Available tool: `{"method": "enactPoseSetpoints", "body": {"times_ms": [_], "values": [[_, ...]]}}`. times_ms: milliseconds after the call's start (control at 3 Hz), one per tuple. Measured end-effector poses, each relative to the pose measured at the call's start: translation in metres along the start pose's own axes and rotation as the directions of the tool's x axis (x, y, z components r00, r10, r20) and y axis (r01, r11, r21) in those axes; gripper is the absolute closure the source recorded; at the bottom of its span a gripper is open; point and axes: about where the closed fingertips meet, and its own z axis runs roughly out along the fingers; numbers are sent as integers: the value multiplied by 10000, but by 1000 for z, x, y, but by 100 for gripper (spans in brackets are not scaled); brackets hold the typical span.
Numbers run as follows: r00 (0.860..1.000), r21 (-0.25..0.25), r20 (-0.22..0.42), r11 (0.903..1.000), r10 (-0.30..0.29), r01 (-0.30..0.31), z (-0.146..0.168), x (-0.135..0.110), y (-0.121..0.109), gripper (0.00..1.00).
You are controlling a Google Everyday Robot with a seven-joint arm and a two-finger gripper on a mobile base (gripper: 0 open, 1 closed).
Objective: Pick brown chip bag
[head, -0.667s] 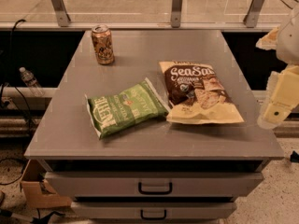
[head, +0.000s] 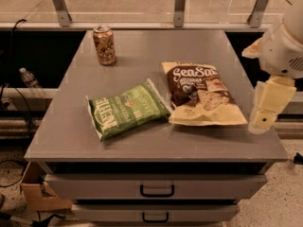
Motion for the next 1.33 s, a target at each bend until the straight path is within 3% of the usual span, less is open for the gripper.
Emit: {"method": "enactPoseSetpoints", "body": {"times_ms": [667, 1333], "values": [[9981, -1189, 166, 9910, -601, 617, 67, -10, 1, 0], [9959, -1738, 517, 9813, -749, 828, 98, -19, 2, 1]]}}
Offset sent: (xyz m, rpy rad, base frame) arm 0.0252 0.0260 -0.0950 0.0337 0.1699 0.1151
